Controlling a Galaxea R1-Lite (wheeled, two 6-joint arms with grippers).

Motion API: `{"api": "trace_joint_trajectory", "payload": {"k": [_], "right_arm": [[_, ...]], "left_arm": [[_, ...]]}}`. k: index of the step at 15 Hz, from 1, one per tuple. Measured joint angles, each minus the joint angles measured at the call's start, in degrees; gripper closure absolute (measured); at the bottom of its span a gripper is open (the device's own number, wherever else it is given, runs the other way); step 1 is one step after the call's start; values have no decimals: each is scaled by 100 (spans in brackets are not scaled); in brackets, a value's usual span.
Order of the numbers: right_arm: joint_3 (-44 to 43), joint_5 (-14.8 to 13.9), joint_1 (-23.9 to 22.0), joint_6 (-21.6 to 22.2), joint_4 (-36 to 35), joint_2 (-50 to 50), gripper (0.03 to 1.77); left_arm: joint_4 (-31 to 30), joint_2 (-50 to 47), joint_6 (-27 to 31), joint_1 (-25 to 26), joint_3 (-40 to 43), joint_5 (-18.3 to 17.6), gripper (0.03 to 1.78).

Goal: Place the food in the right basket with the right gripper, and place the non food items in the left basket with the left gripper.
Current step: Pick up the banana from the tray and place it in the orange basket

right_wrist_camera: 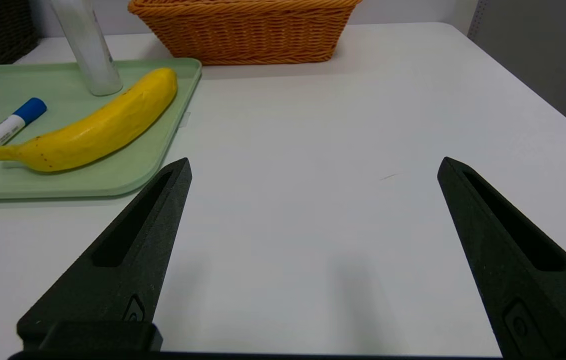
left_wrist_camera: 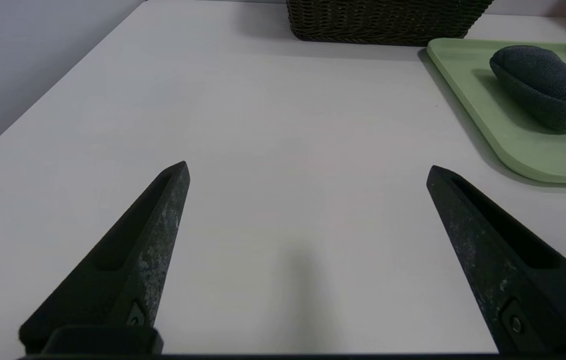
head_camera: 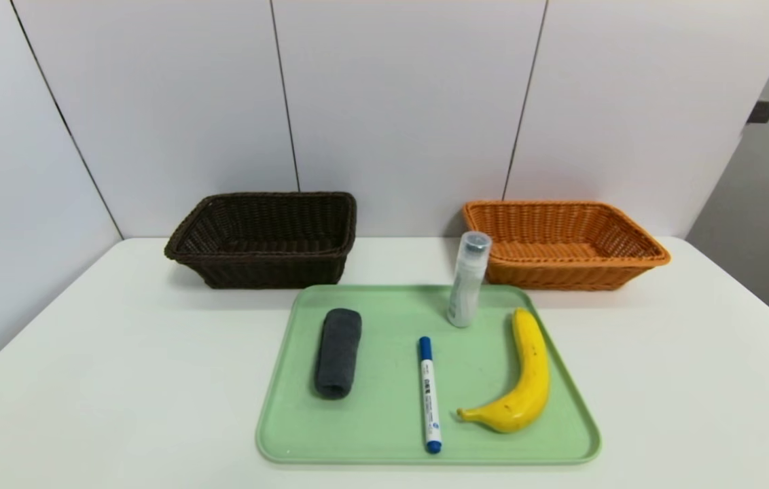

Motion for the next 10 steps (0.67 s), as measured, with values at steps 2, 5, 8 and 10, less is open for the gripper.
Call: {"api": "trace_joint_trajectory", "payload": {"k": [2,5,8,10], "right_arm": [[0,2,0,0,0,0,10],[0,5,0,-2,0,0,10],[0,2,0,-22,0,0,10],[-10,5,0,-66,93,0,10]], "left_arm": [[-2,0,0,0,0,0,12],[-2,0,2,0,0,2,12],[4,0,83,0,0,-1,12],[1,-2,11,0,0,0,12]]}}
